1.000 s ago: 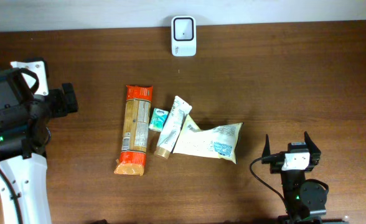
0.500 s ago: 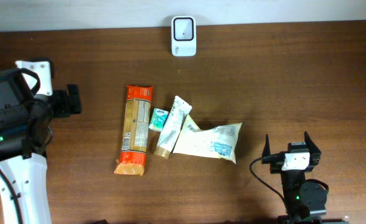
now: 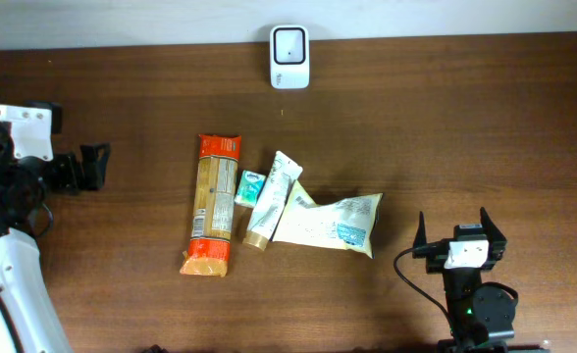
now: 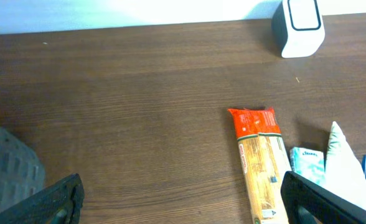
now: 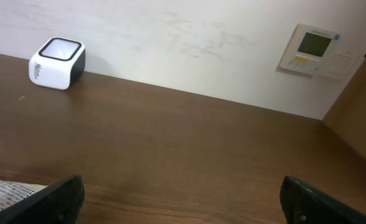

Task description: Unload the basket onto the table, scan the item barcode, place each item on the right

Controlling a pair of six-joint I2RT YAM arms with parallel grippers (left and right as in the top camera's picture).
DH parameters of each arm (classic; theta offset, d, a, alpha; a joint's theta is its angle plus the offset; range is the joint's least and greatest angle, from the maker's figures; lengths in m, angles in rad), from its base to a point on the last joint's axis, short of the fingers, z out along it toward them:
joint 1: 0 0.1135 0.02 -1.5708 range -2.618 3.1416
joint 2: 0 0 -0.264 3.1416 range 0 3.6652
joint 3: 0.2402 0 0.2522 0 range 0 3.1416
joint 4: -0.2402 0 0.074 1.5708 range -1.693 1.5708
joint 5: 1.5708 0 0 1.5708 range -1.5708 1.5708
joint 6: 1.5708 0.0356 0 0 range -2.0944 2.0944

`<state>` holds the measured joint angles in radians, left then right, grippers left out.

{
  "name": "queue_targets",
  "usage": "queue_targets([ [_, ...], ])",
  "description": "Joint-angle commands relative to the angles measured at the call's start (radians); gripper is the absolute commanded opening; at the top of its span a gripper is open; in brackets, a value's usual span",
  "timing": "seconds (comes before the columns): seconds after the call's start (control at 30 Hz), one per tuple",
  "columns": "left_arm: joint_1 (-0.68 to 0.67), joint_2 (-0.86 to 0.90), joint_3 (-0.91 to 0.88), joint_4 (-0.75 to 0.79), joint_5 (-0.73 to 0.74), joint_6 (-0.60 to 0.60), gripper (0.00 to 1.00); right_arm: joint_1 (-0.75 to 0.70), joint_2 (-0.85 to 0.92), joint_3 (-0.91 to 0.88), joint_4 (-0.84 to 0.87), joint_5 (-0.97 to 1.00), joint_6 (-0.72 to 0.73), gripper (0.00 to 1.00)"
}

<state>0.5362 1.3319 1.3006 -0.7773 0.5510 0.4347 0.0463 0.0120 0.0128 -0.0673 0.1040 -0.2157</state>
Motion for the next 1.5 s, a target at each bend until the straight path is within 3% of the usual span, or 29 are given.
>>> queue_targets([
  [0.0, 0.003, 0.014, 0.009, -0.002, 0.029, 0.035, 0.99, -0.008, -0.006, -0.007, -0.002, 0.025, -0.013, 0.99],
  [0.13, 0.003, 0.016, 0.009, -0.001, 0.029, 0.035, 0.99, -0.008, -0.006, -0.007, -0.002, 0.019, -0.012, 0.99],
  [0.2, 0.003, 0.016, 0.009, -0.002, 0.029, 0.035, 0.99, -0.008, -0.005, -0.007, -0.009, -0.153, 0.008, 0.99],
  [0.33, 0.003, 0.016, 0.009, -0.001, 0.029, 0.035, 0.99, -0.008, 0.001, -0.001, 0.037, -0.240, 0.087, 0.99],
  [0.6, 0.003, 0.016, 0.009, -0.001, 0.029, 0.035, 0.99, -0.008, 0.130, 0.251, -0.006, -0.379, 0.238, 0.99],
  [0.7, 0.003, 0.016, 0.009, -0.001, 0.029, 0.035, 0.99, -0.008, 0.327, 0.426, -0.085, -0.516, 0.281, 0.99],
  [0.87, 0.003, 0.016, 0.009, -0.001, 0.029, 0.035, 0.99, -0.006, 0.733, 0.814, -0.410, -0.636, 0.280, 0.98],
  [1.03, 0.003, 0.016, 0.009, -0.002, 0.029, 0.035, 0.99, 0.004, 1.079, 1.096, -0.622, -0.814, 0.280, 0.98],
  [1.13, 0.003, 0.016, 0.009, -0.002, 0.029, 0.035, 0.99, 0.062, 1.261, 1.228, -0.738, -0.797, 0.268, 0.98],
  [1.2, 0.003, 0.016, 0.009, -0.001, 0.029, 0.035, 0.99, 0.105, 1.344, 1.277, -0.767, -0.783, 0.183, 0.99],
  [1.37, 0.003, 0.016, 0.009, -0.002, 0.029, 0.035, 0.99, 0.243, 1.451, 1.365, -0.902, -0.418, 0.160, 0.98],
  [1.47, 0.003, 0.016, 0.009, -0.001, 0.029, 0.035, 0.99, 0.292, 1.454, 1.369, -0.962, -0.302, 0.160, 0.98],
])
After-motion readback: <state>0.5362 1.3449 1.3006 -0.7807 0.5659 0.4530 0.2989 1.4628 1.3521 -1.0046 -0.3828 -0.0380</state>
